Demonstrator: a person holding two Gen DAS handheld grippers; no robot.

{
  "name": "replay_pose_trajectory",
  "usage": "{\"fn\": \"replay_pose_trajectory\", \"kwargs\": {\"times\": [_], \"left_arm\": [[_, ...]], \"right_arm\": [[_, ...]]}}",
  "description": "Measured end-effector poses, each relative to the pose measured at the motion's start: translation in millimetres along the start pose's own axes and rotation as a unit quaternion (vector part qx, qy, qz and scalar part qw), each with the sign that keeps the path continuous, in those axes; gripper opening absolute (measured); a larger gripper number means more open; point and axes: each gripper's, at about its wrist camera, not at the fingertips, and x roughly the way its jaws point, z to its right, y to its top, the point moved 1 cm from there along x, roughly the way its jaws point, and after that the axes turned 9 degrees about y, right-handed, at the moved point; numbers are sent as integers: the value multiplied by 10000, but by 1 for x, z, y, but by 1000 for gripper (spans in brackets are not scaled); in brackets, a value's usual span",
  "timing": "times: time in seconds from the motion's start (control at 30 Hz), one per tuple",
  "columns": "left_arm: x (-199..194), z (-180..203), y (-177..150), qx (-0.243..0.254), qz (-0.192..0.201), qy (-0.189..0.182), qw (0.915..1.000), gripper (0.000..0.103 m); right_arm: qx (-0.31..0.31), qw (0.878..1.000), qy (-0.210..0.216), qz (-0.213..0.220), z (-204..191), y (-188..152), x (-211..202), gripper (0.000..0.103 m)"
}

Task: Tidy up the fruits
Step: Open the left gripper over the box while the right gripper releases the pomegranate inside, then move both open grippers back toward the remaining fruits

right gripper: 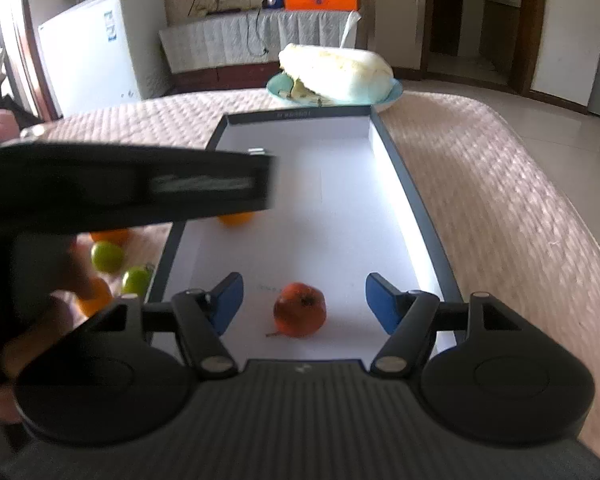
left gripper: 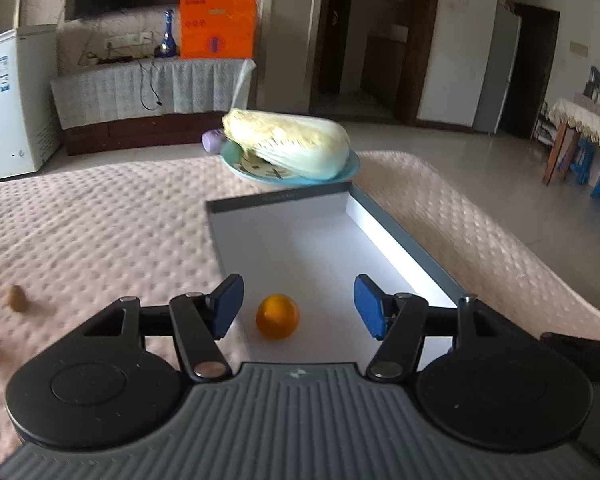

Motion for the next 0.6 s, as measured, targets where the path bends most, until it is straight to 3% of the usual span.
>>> {"fn": "replay_pose_trajectory", "kwargs": {"times": [0.23,0.6], "left_arm": [[-58,-51,-7,-177,265,392,9987,67],[-122,-135,-46,-494,34,1055,9932,67]], "right_arm": [[91,9991,99,411,-11,7,-12,70],[-279,9928,719,916,-58,5,-35,69]]}}
